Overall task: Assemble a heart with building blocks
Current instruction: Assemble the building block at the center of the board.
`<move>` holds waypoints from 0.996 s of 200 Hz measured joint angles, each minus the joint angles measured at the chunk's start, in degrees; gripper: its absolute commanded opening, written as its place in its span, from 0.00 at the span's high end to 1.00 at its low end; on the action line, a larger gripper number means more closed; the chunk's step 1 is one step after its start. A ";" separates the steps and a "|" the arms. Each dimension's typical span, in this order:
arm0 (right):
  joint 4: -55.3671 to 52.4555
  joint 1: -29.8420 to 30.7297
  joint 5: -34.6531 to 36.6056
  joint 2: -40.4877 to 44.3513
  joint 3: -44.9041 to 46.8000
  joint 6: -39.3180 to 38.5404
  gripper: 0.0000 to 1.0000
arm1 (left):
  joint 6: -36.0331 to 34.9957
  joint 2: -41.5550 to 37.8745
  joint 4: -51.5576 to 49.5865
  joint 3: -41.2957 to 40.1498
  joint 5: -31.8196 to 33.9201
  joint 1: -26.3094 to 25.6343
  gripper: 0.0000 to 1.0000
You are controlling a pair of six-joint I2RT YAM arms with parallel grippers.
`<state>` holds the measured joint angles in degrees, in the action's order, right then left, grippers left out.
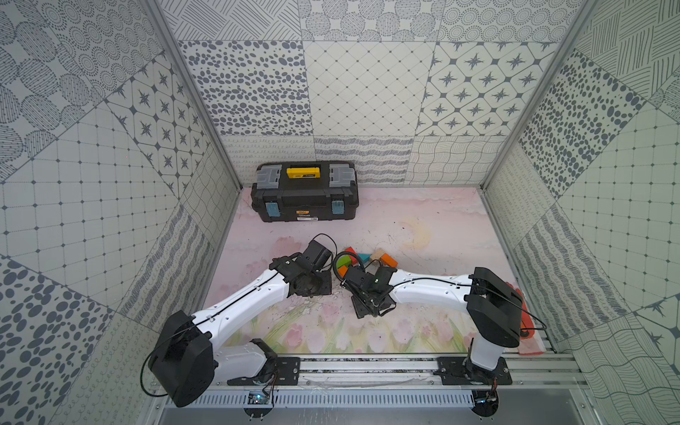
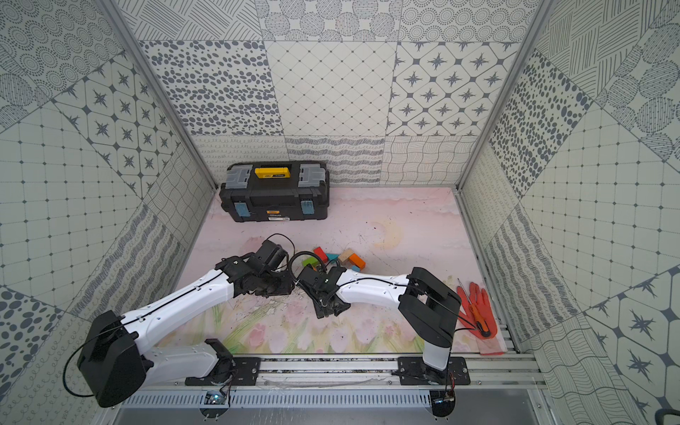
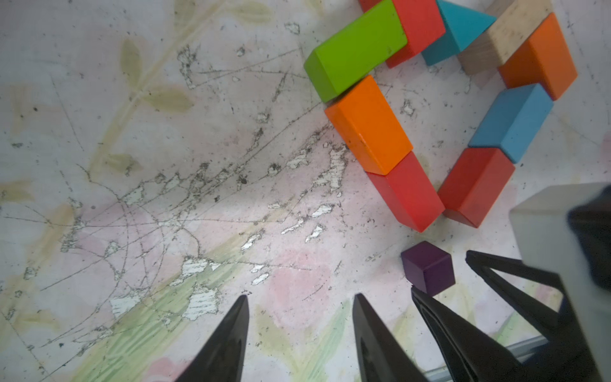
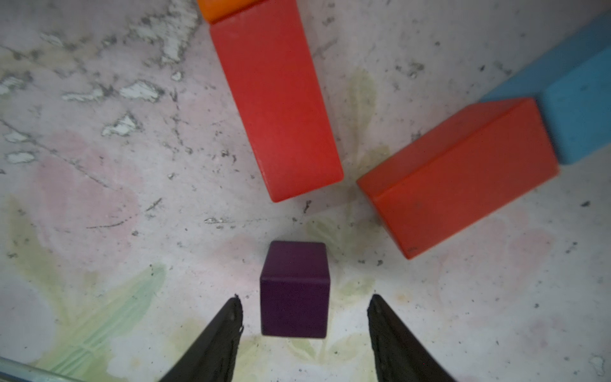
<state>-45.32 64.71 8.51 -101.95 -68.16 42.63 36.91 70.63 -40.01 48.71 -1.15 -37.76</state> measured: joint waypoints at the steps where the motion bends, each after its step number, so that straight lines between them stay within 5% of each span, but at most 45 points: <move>1: 0.00 0.04 0.00 0.02 0.02 0.00 0.35 | 0.00 -0.02 0.00 0.00 0.00 0.00 0.49; 91: -2.64 1.90 1.49 0.26 -0.13 7.80 0.48 | -0.11 -0.17 -0.04 0.44 0.07 0.39 0.49; 181: -0.70 -0.50 -0.26 0.26 1.99 7.98 0.42 | -0.15 0.46 -0.04 0.81 0.00 0.70 0.49; 199: -0.63 -0.17 -0.42 0.26 1.99 7.96 0.50 | -0.35 0.50 -0.04 1.11 0.02 0.72 0.49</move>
<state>-45.95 64.53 8.10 -101.69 -66.17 50.59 36.56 71.13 -40.05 49.82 -1.13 -37.04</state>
